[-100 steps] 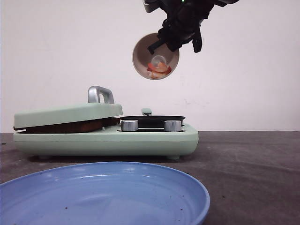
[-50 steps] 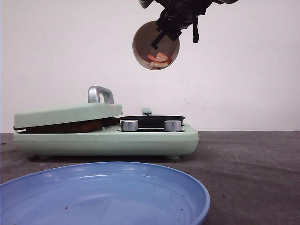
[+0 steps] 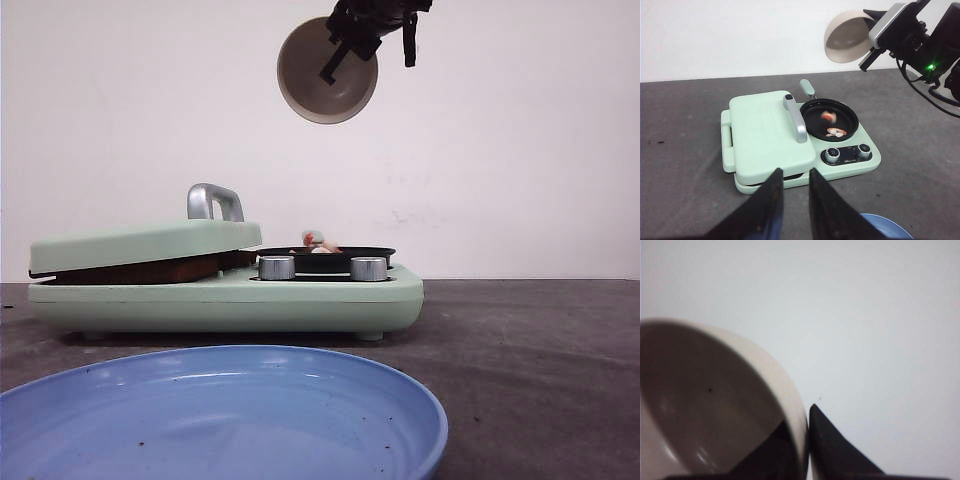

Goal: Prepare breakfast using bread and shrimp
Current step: 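Lift the bowl over the frying pan and tip shrimp in, then return the bowl to the table and release it with the right gripper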

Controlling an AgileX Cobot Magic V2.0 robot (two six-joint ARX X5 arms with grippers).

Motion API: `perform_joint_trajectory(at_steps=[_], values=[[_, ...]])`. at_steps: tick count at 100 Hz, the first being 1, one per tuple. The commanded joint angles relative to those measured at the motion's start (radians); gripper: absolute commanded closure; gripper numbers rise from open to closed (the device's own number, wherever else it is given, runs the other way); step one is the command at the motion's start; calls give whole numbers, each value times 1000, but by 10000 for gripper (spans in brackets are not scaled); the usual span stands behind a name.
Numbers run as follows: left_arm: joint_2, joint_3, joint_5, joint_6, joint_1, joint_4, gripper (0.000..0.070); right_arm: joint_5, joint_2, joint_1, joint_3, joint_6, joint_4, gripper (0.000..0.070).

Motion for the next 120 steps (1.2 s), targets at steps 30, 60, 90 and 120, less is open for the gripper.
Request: perform_joint_trajectory(at_steps=[30,60,90,120], values=[[3,13,-2,13,-5,40,700,63,-14,-81,172,743,-581,700],[4,13,-2,13,-5,102,700,-283,-40,-324,271,1165,-1202,700],[4,13,1,12,-5,115,700,-460,-40,-504,81,1167,-1409,700],[4,13,2,12,-5,111,700,-494,-40,-554,-176,1182,-1316,700]])
